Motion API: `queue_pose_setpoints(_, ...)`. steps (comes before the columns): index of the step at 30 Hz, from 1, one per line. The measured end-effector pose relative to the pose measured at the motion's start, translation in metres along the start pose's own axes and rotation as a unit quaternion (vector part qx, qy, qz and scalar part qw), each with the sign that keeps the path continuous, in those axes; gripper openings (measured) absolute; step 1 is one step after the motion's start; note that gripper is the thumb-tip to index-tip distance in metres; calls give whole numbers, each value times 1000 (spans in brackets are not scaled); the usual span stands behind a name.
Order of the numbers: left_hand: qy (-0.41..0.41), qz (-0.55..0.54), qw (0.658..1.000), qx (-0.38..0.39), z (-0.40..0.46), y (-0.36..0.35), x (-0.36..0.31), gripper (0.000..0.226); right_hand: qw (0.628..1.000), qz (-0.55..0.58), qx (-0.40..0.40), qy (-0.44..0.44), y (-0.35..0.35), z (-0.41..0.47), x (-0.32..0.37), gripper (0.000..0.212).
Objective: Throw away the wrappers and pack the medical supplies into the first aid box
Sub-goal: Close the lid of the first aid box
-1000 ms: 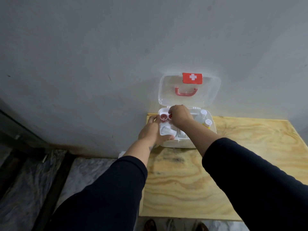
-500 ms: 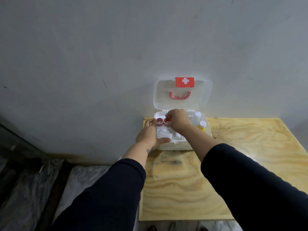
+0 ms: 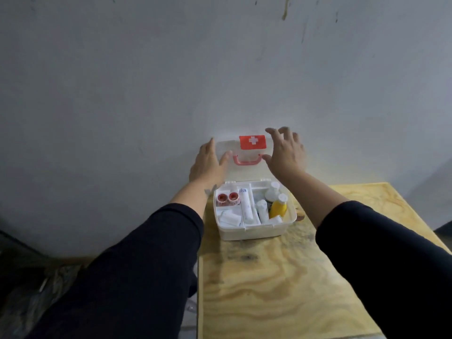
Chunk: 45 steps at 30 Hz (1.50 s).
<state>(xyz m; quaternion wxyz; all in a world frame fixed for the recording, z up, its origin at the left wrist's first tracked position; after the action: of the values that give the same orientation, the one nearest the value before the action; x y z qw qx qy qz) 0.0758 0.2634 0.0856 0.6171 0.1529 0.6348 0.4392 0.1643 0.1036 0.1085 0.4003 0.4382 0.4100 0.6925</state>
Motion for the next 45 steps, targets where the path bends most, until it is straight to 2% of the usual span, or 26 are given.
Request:
queue_pose_setpoints(3, 0, 14, 1000, 11, 4, 1, -3, 66, 999, -12, 39, 15, -4, 11, 3, 52)
queue_pose_setpoints(7, -3, 28, 1000, 4, -12, 0, -3, 63, 999, -3, 17, 31, 3, 1, -3, 38)
queue_pose_setpoints(16, -5, 58, 998, 2, -90, -27, 3, 65, 993, 29, -45, 107, -8, -91, -46, 36)
queue_pose_setpoints(27, 40, 91, 994, 52, -144, -81, 19, 72, 991, 11, 2, 134, -62, -165, -85, 33)
queue_pose_setpoints(31, 29, 146, 988, 41, -139, -83, 13, 68, 991, 8, 35, 131, -54, -166, -87, 47)
queue_pose_setpoints(35, -7, 204, 974, 95, -123, -82, 11, 71, 985, 3, 103, 141, -52, -144, -85, 55)
queue_pose_setpoints(39, -56, 255, 956, 138, -101, -80, 11, 80, 970, -58, 175, 157, -63, -121, -81, 71)
queue_pose_setpoints(45, -92, 301, 942, 119, -82, -94, 20, 93, 974, -58, 155, 157, -77, -108, -81, 79)
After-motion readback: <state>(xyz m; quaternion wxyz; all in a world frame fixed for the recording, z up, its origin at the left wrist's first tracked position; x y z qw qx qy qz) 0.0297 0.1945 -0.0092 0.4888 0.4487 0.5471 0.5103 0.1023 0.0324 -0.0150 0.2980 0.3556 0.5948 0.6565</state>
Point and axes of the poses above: each hand's wrist, its own z-axis towards the middle knuckle, its own y-axis out of the back of the hand, x = y × z, the point moved 2 cm from there along z, towards the middle knuckle, and after that the axes turned 7 degrees about -y, right-handed, at the moved point
